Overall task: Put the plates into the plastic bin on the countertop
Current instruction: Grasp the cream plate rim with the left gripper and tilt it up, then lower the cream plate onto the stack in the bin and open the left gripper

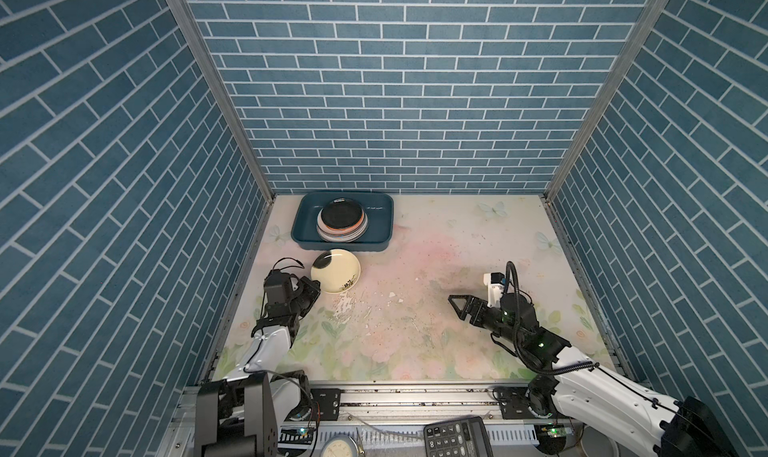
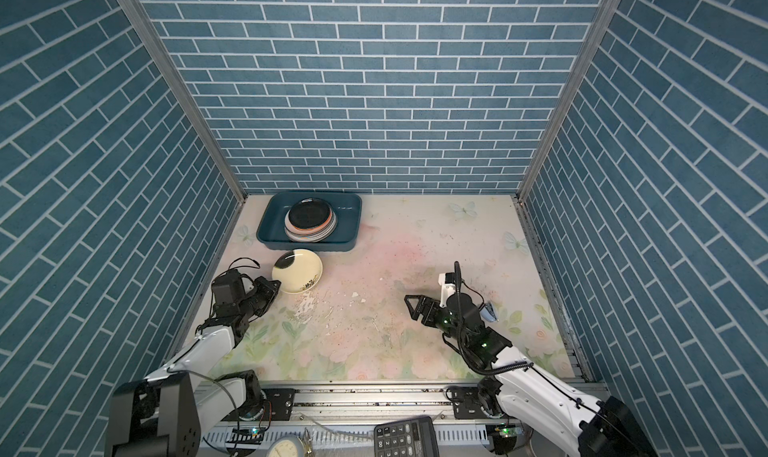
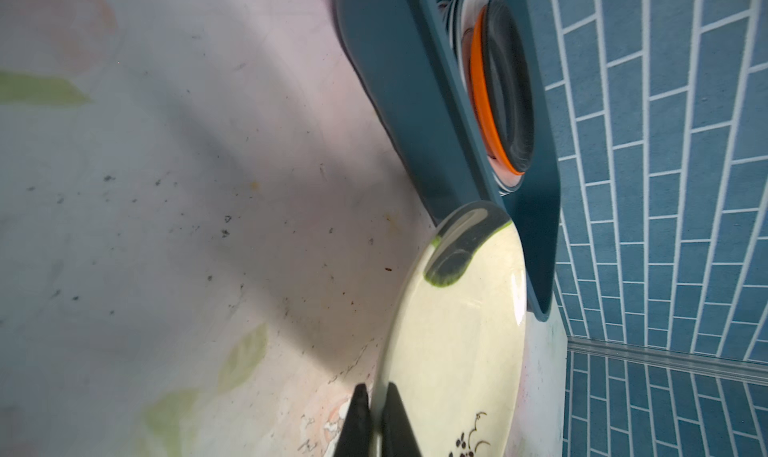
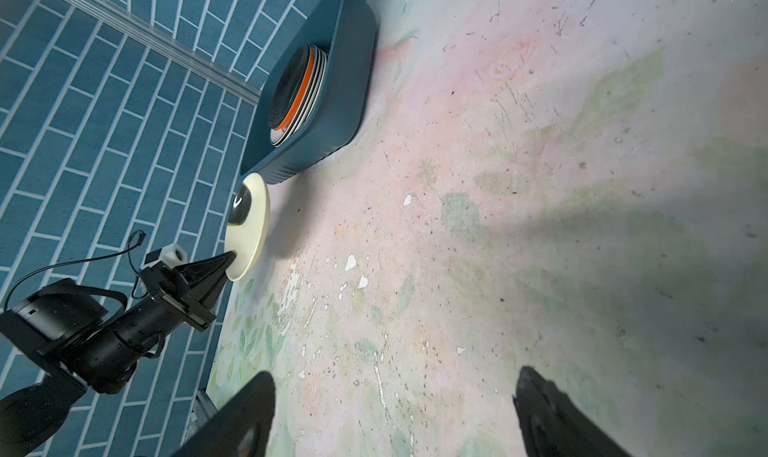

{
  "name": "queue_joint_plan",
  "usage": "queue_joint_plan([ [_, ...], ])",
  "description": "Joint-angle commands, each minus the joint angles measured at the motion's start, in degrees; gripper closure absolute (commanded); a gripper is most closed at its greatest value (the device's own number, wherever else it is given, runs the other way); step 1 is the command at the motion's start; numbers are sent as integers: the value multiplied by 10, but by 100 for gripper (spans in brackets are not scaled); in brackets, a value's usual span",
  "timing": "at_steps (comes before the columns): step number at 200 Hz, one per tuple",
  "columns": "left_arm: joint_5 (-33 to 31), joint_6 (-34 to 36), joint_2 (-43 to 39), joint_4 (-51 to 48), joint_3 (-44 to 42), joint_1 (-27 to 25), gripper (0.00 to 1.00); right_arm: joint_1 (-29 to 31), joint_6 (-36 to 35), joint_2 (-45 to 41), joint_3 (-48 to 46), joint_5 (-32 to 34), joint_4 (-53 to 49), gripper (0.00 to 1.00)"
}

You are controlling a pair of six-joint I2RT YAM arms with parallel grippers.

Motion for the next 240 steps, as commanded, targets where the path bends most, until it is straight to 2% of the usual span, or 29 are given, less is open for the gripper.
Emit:
queue_joint_plan([
  [1,-5,-4,-53,-56,3,1,100,1,21,7,-4,0,27,10],
  [45,-9,-2,-123,-102,17,1,100,1,15,41,9,-13,48,10],
  [108,0,-6,-118,-77,36,0,100,1,40,78,21,-52,101,10],
  [150,-16,6,-56,-63,106,0,100,1,40,66,18,-47,93,10],
  [210,-36,12,90,-29,218,1,100,1,41,25,4,-32,64,10],
  [240,-79,18,157,-20,270,0,100,1,38,-1,3,-26,37,11],
])
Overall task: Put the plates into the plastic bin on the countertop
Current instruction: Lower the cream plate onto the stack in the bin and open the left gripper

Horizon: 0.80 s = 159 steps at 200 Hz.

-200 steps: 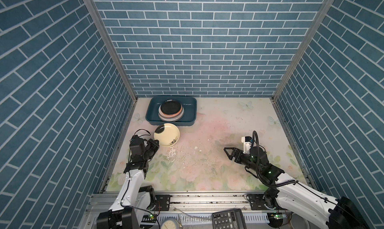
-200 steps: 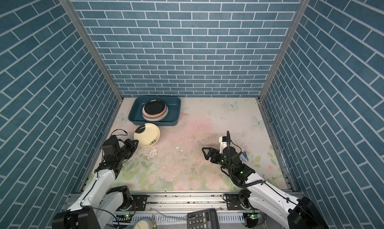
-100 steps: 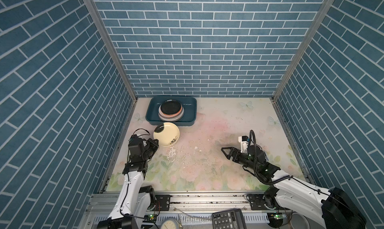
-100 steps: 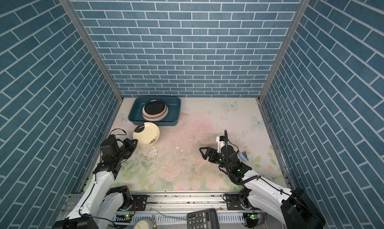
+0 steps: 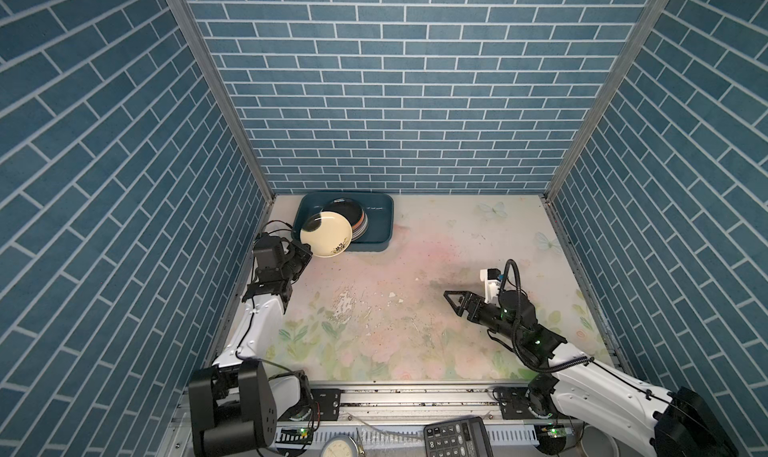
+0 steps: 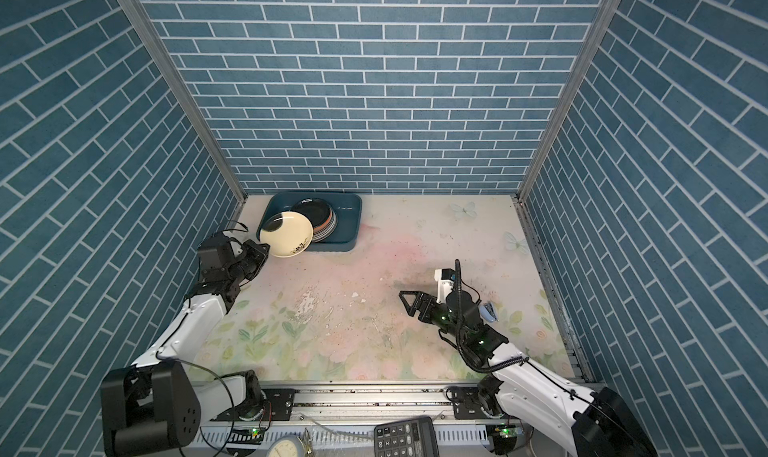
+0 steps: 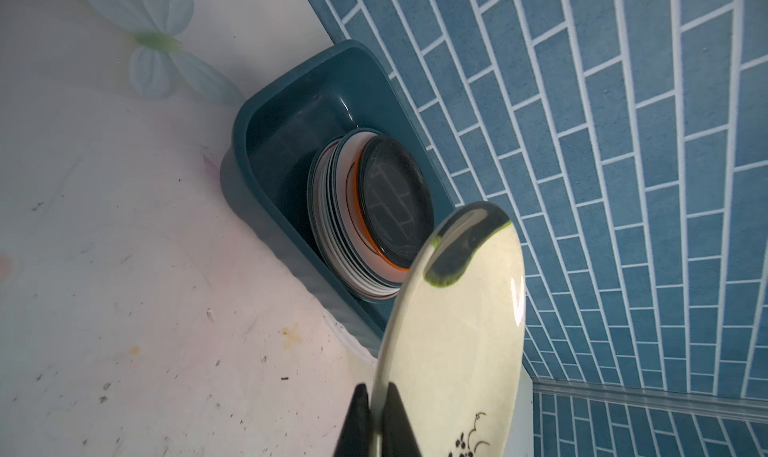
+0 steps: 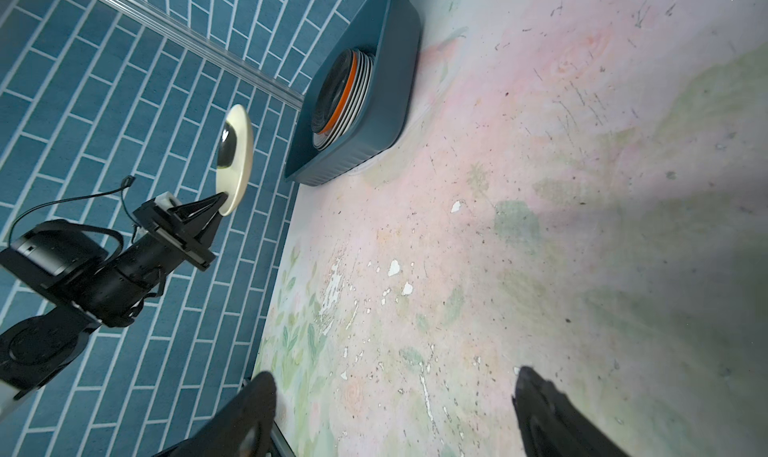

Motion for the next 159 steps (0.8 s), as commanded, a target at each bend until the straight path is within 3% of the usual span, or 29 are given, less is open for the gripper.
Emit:
queue_joint_plan([
  [1,-39,14,38,27,43,0,100,1,13,-21,-3,12,-28,11],
  [45,-75,28,131,15,115,-3,100,1,8,-50,-9,28,-54,11],
  [159,-88,71,349,-66,328,-52,100,0,-7,-32,1,30,-64,10],
])
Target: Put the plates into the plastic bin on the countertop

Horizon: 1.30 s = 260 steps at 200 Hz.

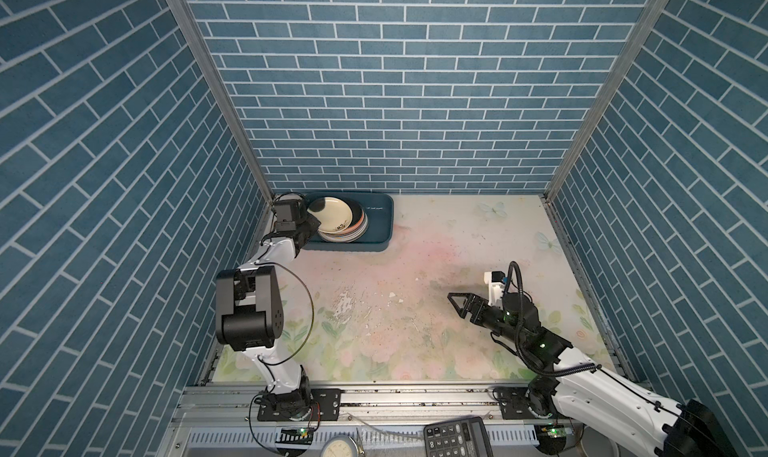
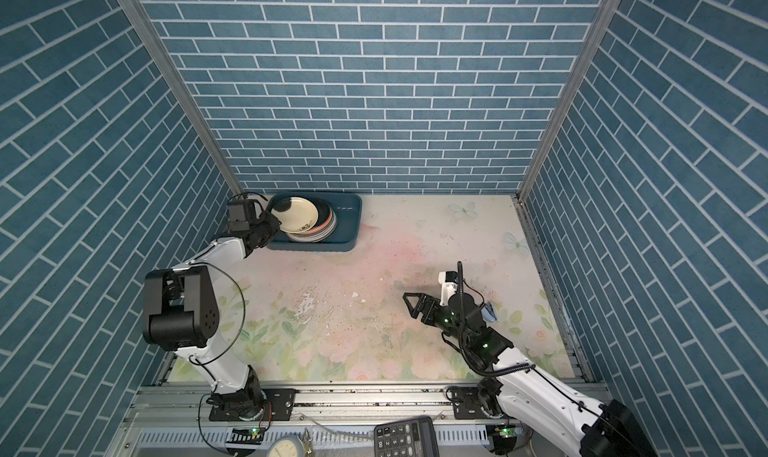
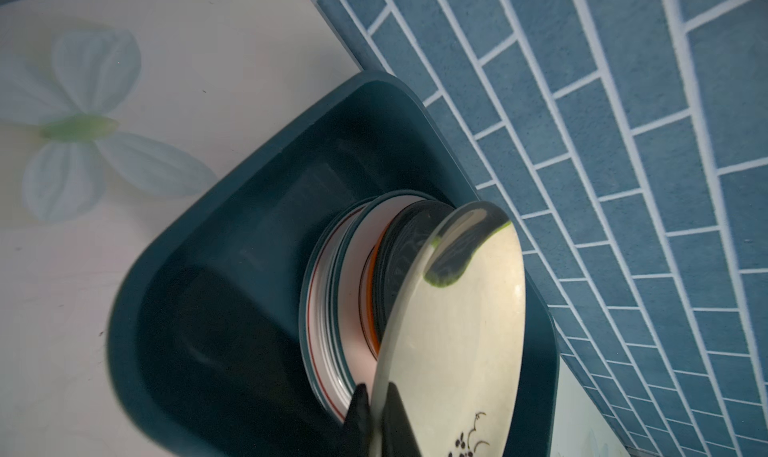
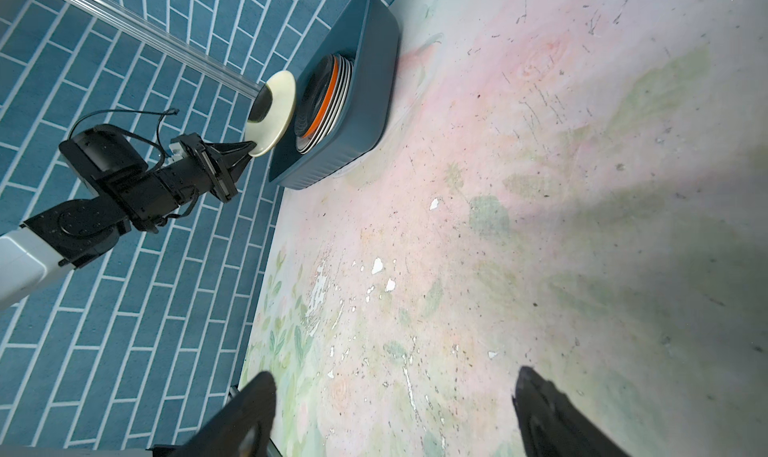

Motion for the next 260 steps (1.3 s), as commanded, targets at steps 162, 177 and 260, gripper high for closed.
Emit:
queue_joint_plan([
  [162,-239,223,-332,62,-243,-99,0,0,-146,-30,124,163,-234,6],
  [177,-269,245,-415,73,-314,-98,0,-1,-181,-37,146,221,-261,2],
  [260,-315,450,-507,314,-540,-96,1,-10,-469,-29,52,608,14,2],
])
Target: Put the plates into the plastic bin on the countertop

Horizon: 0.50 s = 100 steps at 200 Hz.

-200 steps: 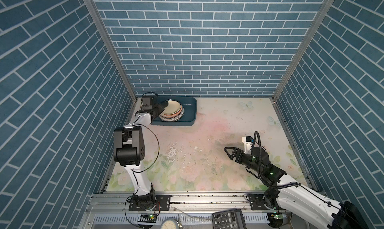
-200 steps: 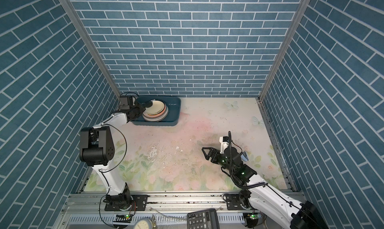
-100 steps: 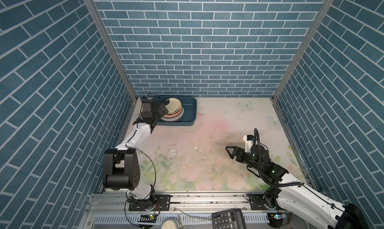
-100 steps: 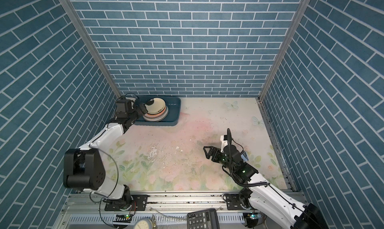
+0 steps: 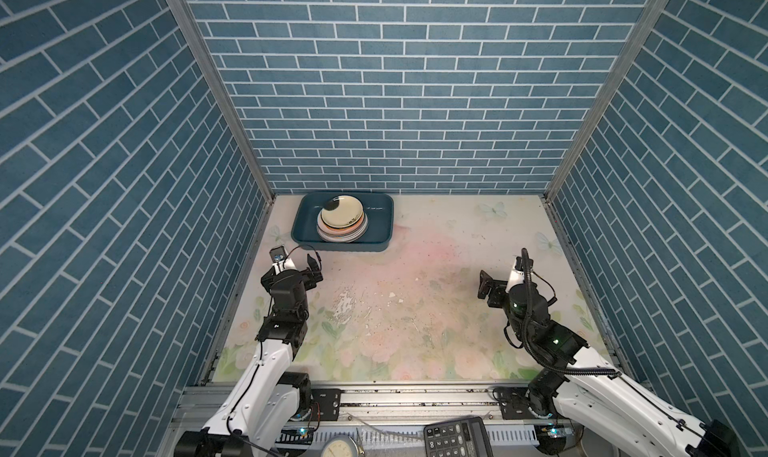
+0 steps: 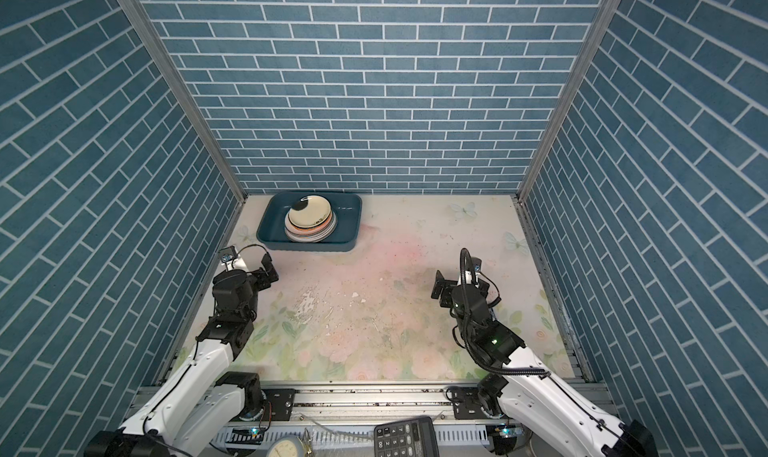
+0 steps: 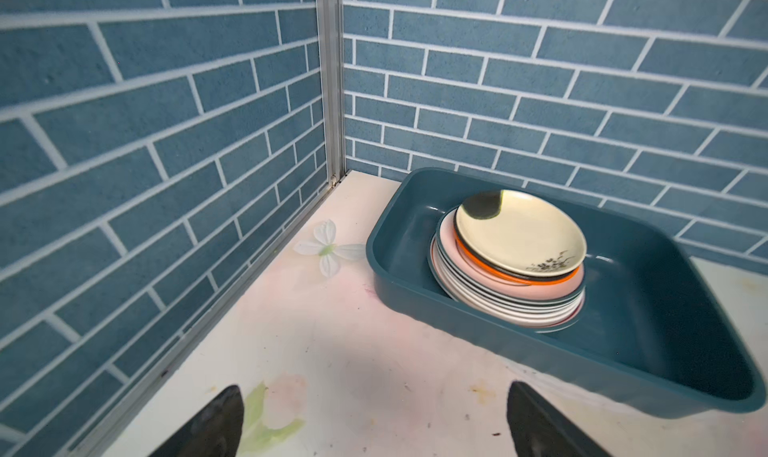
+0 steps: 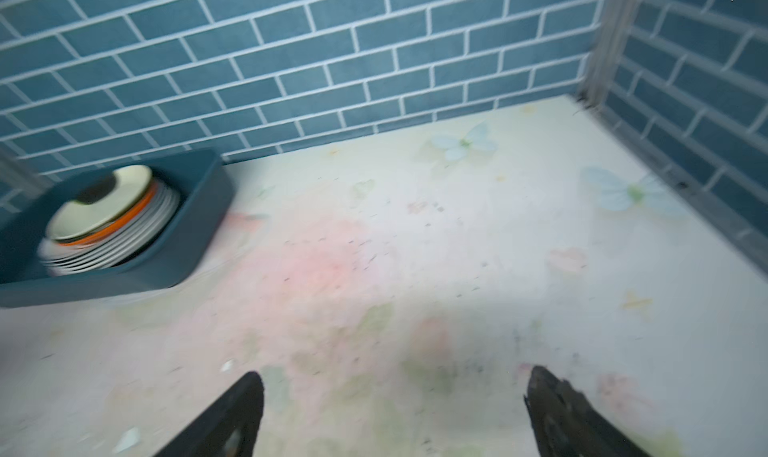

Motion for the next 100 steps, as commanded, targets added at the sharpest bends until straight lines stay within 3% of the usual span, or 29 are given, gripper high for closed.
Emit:
queue_joint_plan([
  [1,-12,75,28,125,-32,2,1,-8,-143,14,-34,167,148,2],
  [21,2,84,59,146,-51,2,1,-25,-249,33,-109,179,343,2],
  [40,11,99,118,239,-87,2,0,-70,-255,75,-159,181,480,3],
  [59,29,109,187,381,-119,2,1,-115,-255,93,-149,121,470,5],
  [76,40,117,223,424,-117,2,1,-143,-277,117,-123,105,431,4],
  [100,53,115,276,493,-123,5,1,-173,-303,188,-148,81,518,4],
])
